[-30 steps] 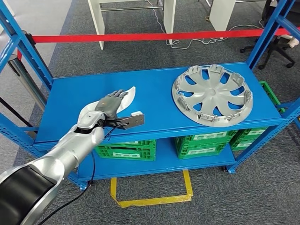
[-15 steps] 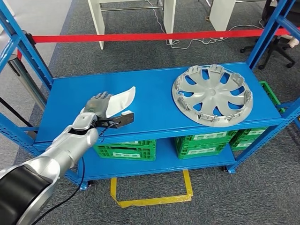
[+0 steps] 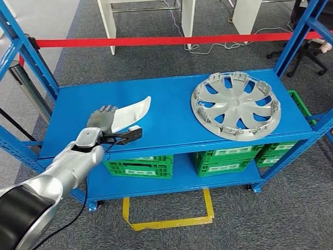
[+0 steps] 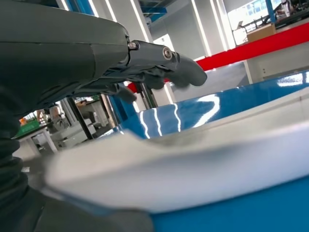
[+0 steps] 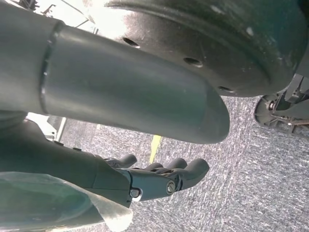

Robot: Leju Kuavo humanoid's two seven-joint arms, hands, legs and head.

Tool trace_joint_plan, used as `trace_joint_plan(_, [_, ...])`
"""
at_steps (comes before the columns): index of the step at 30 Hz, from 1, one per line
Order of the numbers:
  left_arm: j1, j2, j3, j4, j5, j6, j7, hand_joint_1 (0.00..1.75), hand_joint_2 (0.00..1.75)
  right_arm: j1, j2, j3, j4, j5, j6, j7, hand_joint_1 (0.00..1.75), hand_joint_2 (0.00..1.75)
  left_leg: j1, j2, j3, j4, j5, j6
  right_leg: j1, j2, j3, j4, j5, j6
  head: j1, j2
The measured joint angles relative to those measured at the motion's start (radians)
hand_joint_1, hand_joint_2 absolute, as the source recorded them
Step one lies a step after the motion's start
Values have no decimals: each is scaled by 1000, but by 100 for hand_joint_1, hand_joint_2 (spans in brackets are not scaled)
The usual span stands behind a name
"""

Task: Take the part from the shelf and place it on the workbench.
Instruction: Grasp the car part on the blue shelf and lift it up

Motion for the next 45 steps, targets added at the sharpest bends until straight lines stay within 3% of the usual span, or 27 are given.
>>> trace_joint_plan(23, [7,8,22,6,1,24,-27,175,175,0,0,0,0,1,-1,-6,0,0,0,0,0,0,0,0,0,0,0,0,0,0,0,0])
trace_joint_plan(27, [38,16,46,1,32,204,-175,175,175,0,0,0,0,1,-5,-10,0,0,0,0,0,0,0,-1,0,0,0,0,0,0,0,0])
trace_joint_plan(30, [74,18,90,-19,94,402,-374,175,175,0,0,0,0,0,-9,-14,0,0,0,0,0,0,1,-1,0,0,0,0,0,0,0,0])
trace_joint_plan(32, [99,12,143,-45,172,465,-520,175,175,0,0,0,0,0,-10,-16,0,0,0,0,0,0,0,-1,0,0,-1,0,0,0,0,0])
trace_joint_plan(35, [149,-18,248,-118,366,435,-705,175,175,1,1,0,0,-2,-11,-17,0,0,0,0,0,0,0,-1,0,0,-1,0,0,0,0,0])
trace_joint_plan(37, [203,-42,299,-217,513,361,-770,175,175,1,2,0,1,-4,-12,-17,0,0,0,0,0,0,0,-1,-1,1,-1,0,0,0,0,0])
trace_joint_plan(41, [350,-70,318,-516,747,228,-799,175,175,4,6,0,1,-12,-13,-17,0,0,-2,0,-1,3,-1,1,-2,1,-2,-1,1,1,0,0])
trace_joint_plan(45, [470,-77,306,-803,867,167,-792,175,175,8,14,0,3,-17,-17,-18,0,0,-4,1,-3,-1,2,14,-4,2,-1,-11,7,11,-2,0])
